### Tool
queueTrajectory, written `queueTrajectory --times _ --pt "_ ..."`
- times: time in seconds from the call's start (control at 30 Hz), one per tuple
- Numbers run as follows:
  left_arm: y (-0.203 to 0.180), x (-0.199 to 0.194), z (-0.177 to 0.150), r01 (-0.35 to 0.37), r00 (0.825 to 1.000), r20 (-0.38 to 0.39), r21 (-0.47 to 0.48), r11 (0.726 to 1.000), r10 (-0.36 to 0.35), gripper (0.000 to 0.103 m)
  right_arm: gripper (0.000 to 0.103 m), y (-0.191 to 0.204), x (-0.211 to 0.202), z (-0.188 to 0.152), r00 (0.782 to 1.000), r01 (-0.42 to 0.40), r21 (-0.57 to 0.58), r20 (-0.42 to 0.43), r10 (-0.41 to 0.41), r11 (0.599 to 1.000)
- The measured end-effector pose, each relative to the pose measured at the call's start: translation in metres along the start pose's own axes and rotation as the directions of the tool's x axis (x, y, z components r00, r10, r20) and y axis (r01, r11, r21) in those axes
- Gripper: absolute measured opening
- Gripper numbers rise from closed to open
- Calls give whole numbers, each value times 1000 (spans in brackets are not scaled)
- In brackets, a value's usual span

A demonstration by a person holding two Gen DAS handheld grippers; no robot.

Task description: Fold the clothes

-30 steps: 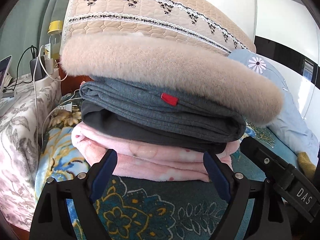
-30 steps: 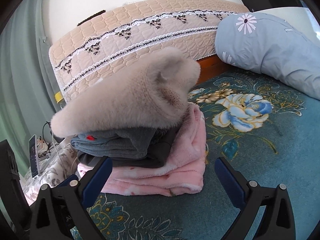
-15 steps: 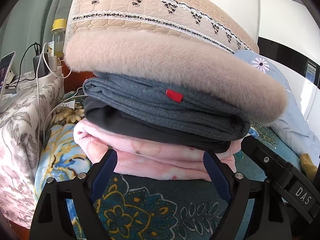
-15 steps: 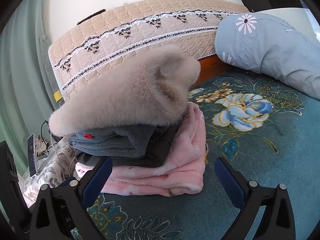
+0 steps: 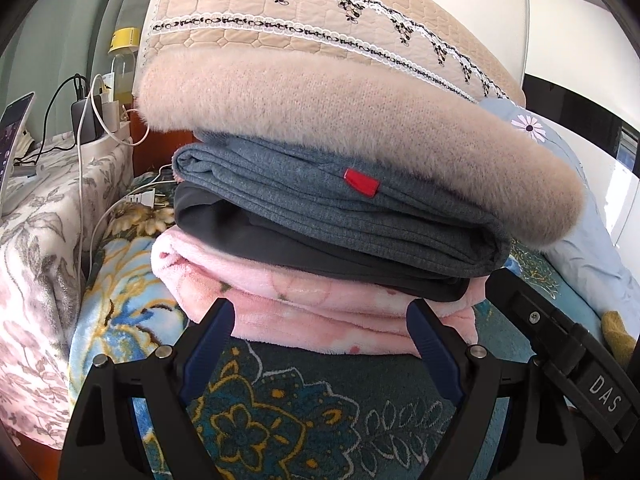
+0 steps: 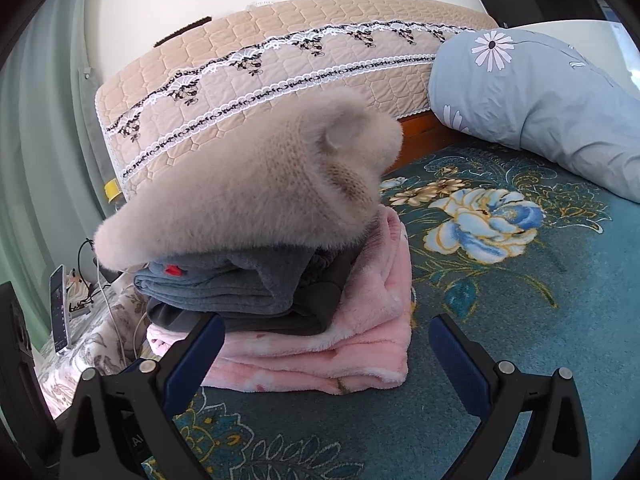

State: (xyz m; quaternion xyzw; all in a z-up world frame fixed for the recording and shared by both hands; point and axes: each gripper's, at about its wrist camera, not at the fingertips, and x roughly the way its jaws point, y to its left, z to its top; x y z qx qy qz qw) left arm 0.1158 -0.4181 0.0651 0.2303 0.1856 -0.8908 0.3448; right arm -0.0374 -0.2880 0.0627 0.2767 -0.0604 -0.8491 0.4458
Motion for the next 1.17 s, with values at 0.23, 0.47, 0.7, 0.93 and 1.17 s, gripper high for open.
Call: queueTrajectory --times 0.23,0.47,0.7,0.93,1.17 --pt "-13 -1 -3 15 1000 -11 89 996 -14 88 103 0 2 -2 1000 6 4 1 -6 1000" --pt "-14 -2 -3 -24 1000 -13 107 994 26 88 103 13 5 -4 1000 -6 -43 3 6 999" --pt "-10 -2 -2 -39 999 -17 85 996 41 88 103 17 7 -6 1000 -22 -42 0 22 999" --pt "-6 -1 -1 -32 999 -30 75 997 34 88 103 18 7 -6 1000 -25 -35 0 25 999" --pt "-7 -1 0 -25 999 -28 67 997 27 88 103 18 8 -6 999 -36 -24 -1 36 999"
